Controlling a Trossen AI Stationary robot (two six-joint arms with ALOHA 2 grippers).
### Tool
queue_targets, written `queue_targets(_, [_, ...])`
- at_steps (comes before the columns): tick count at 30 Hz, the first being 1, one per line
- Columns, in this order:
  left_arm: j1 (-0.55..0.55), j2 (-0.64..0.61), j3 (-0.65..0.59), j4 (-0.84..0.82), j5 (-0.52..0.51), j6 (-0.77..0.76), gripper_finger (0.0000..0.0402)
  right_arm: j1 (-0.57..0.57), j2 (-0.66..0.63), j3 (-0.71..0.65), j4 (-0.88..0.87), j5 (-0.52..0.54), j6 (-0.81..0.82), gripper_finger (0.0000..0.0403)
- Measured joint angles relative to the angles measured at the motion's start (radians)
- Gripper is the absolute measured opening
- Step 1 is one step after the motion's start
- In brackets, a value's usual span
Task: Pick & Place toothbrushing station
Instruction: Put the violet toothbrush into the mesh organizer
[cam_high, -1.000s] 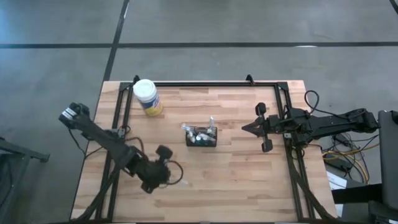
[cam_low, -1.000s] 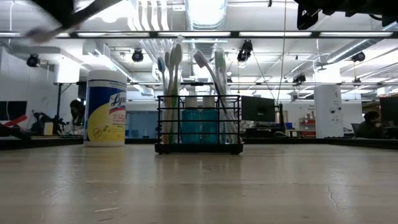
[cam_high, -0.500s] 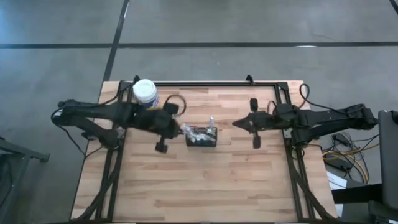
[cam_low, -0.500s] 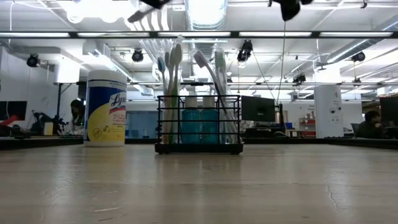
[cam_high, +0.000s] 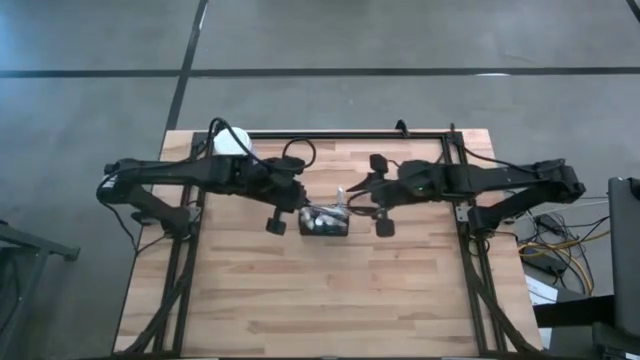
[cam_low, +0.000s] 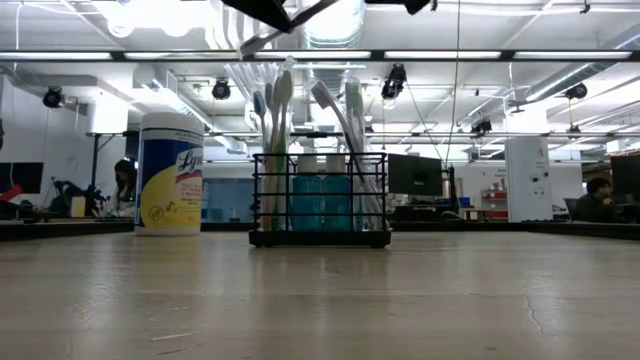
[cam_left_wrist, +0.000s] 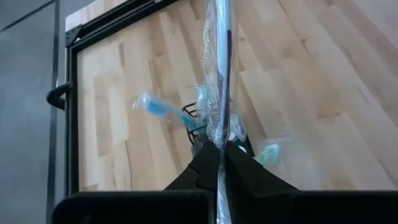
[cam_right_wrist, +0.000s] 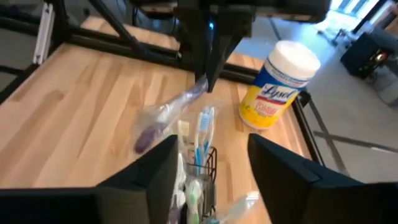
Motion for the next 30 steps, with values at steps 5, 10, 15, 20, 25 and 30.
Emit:
queue_targets(5, [0.001,-0.007,0.012,0.0,-0.026,0.0,0.001,0.0,0.07,0.074,-0.061,0.0,0.002,0.0224])
queue_targets(10, [0.002,-0.014,0.015,-0.005,-0.035,-0.001,0.0008,-0.001,0.093,0.113,-0.072,-0.042,-0.003,0.0238])
queue_targets(15, [0.002,-0.043,0.015,-0.019,-0.073,-0.002,0.0009,0.006,0.072,0.153,-0.13,-0.062,-0.002,0.024])
queue_targets(20, [0.012,-0.069,0.016,-0.013,-0.099,-0.001,0.0007,0.007,0.033,0.158,-0.142,-0.068,0.0,0.0241])
queue_targets(25, [0.022,-0.058,0.016,-0.007,-0.105,0.0,0.0008,0.007,0.052,0.158,-0.118,-0.064,-0.003,0.0242])
queue_targets(30, [0.022,-0.044,0.016,-0.007,-0.105,0.004,0.0007,0.006,0.094,0.158,-0.09,-0.053,-0.008,0.0241])
